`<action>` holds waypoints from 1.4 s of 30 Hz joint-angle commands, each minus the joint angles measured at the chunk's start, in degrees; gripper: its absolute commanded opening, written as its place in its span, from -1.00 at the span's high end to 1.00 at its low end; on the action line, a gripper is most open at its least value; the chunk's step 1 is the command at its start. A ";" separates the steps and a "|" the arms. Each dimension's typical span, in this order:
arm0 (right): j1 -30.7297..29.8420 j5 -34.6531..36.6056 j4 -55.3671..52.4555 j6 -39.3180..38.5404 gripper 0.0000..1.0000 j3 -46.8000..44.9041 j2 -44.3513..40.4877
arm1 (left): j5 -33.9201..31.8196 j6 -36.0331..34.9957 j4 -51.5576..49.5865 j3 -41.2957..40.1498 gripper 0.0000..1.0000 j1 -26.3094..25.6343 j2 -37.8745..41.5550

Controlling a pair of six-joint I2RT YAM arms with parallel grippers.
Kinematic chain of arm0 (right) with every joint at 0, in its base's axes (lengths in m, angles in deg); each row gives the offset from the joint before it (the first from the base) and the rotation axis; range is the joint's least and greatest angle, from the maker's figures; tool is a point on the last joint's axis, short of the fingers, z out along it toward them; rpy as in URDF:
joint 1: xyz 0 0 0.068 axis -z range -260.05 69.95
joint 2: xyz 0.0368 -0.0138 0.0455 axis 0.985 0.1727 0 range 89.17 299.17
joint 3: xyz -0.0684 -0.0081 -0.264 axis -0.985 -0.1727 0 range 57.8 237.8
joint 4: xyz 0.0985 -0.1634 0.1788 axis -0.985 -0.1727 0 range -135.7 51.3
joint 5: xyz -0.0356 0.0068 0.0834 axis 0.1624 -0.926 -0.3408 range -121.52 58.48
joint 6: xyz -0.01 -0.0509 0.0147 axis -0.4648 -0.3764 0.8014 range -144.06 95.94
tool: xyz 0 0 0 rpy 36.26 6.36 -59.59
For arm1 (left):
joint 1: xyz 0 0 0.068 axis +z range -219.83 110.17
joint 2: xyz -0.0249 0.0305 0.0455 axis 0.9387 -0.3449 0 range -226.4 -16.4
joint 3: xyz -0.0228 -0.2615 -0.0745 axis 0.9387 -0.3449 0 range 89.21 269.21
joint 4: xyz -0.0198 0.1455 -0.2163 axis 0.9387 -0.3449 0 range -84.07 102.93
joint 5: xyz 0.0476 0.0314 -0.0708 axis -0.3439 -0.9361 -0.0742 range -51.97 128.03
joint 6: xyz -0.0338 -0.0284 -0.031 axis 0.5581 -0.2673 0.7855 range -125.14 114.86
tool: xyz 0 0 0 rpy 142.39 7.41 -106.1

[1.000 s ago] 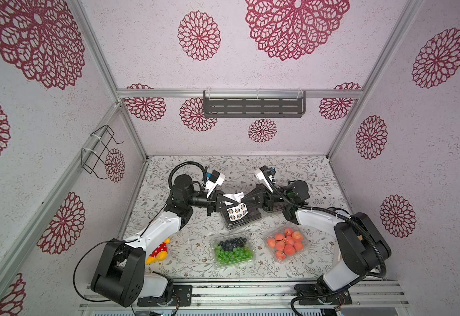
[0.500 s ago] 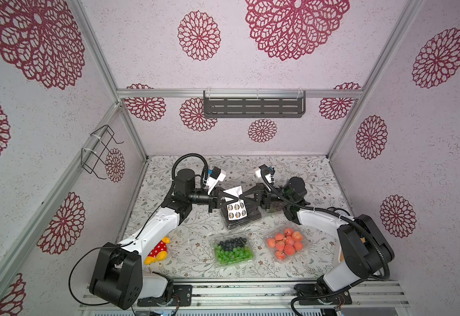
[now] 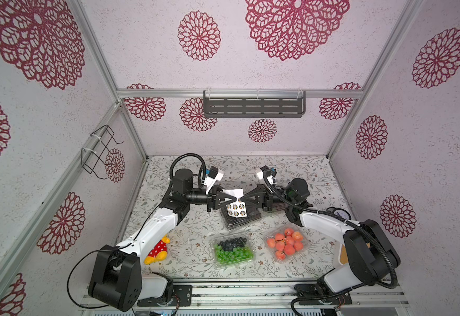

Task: Label fruit boxes
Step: Adjust the label sticker.

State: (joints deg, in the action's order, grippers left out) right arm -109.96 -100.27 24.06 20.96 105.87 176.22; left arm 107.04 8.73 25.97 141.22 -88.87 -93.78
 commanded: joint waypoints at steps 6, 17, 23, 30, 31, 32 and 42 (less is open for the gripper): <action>-0.06 -1.65 2.23 -1.46 1.00 0.10 -1.88 | 3.78 1.81 5.34 -0.20 0.65 0.43 -0.28; -0.06 -1.17 2.01 -1.51 1.00 0.61 -1.44 | 7.85 1.59 5.11 -0.17 0.65 0.45 -1.84; -0.21 -0.99 1.32 -2.07 1.00 0.54 -1.44 | 8.19 1.42 4.69 0.63 0.79 0.33 -2.07; -0.16 -1.03 0.32 -2.98 1.00 0.71 -1.35 | 8.31 1.60 4.63 1.17 0.70 0.06 -2.86; -0.19 -0.90 0.25 -3.08 1.00 0.70 -1.35 | 8.49 1.53 4.63 1.17 0.70 -0.05 -2.95; -0.15 -0.86 0.17 -3.11 1.00 0.75 -1.40 | 8.42 1.60 4.63 1.25 0.72 -0.07 -2.95; -0.24 -0.95 -1.59 -4.38 1.00 0.86 -1.35 | 8.50 1.48 4.01 2.04 0.90 -0.23 -3.45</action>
State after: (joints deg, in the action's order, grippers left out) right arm -109.96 -100.67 21.00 18.36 105.87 176.22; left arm 114.67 10.98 30.10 141.76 -88.96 -96.40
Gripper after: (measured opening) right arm 0.045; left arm 0.056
